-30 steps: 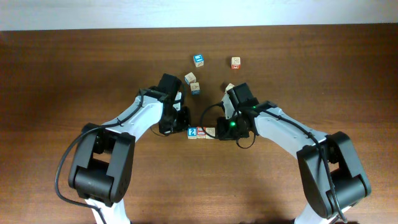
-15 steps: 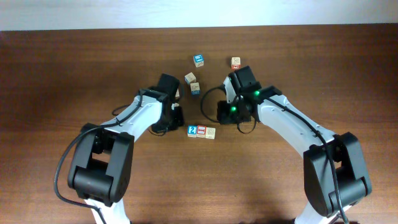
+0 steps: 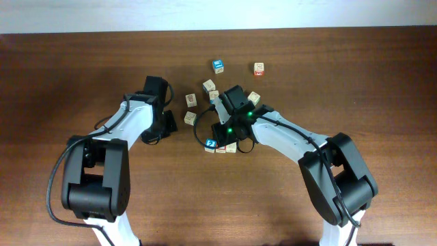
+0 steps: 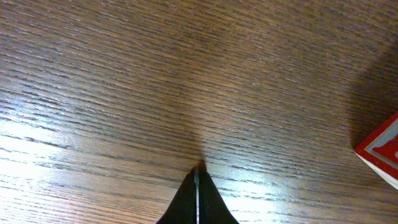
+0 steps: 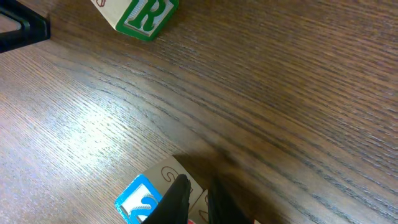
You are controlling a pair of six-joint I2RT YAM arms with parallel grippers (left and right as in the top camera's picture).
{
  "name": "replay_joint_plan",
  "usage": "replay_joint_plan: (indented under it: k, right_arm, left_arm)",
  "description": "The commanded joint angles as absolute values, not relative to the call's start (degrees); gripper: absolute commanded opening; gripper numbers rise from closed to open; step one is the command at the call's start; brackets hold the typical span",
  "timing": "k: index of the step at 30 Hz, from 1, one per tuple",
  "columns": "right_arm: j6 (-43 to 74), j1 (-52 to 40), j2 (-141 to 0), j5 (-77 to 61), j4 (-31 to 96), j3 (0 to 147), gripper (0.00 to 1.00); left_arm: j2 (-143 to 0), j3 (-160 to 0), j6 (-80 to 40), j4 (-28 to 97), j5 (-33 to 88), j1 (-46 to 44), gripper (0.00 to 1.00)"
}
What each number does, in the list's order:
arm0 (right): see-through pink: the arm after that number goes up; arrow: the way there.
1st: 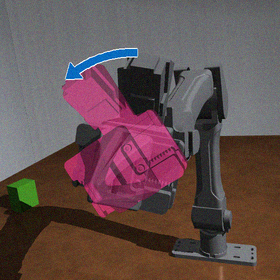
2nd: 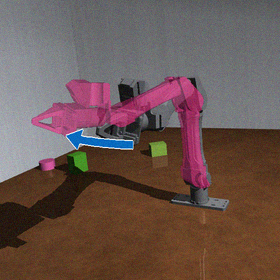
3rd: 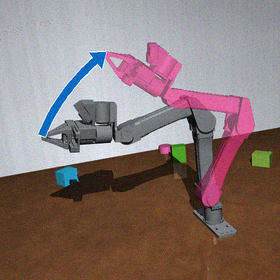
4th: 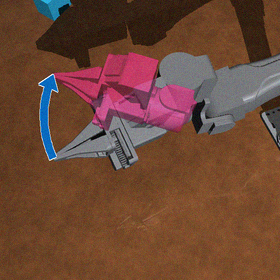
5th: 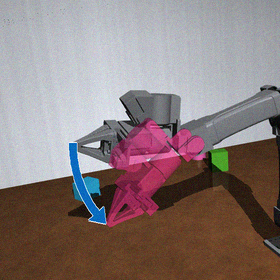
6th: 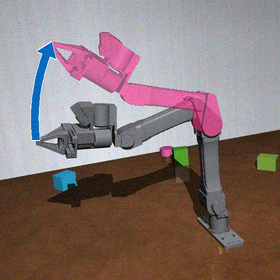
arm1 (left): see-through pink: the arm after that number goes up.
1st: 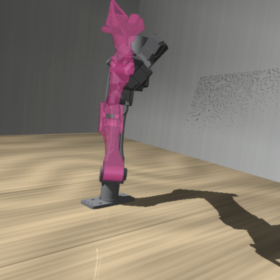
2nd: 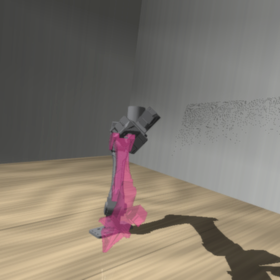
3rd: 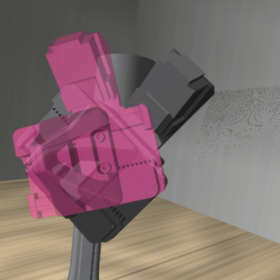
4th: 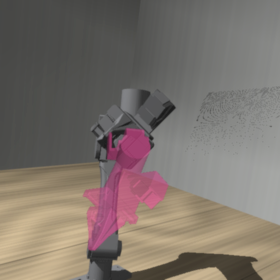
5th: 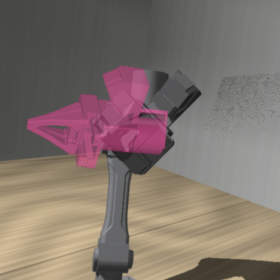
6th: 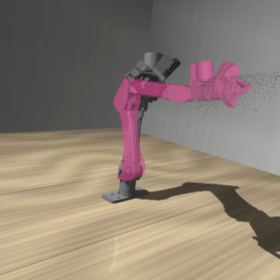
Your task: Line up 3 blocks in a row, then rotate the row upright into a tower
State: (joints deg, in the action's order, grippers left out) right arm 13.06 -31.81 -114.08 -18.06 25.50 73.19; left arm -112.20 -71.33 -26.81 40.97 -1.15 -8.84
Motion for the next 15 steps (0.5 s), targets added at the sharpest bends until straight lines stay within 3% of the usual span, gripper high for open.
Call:
replay_joint_plan:
  k: [1,4,7,11,15]
  right_arm:
    - [12.4,-31.8,-114.8,-17.8,25.0,73.8,0.13]
    - [12.5,-32.1,-114.7,-20.5,32.7,83.3,0.11]
    - [18.2,-36.3,-114.8,-19.6,35.8,86.9,0.16]
    - [27.8,-44.2,-117.8,-3.1,35.0,85.6,0.12]
    - [29.3,-45.9,-120.4,4.6,36.0,85.6,0.04]
  left_arm:
    - [-112.7,-71.0,-26.1,41.1,-1.9,-8.4,0.02]
    - [-112.7,-71.0,-26.1,40.8,-2.1,-8.4,0.03]
    - [-112.7,-71.0,-26.1,39.7,-3.9,-5.7,0.06]
    - [-112.7,-71.0,-26.1,40.2,-3.9,2.2,0.07]
    - [-112.7,-71.0,-26.1,41.6,-3.9,4.8,0.06]
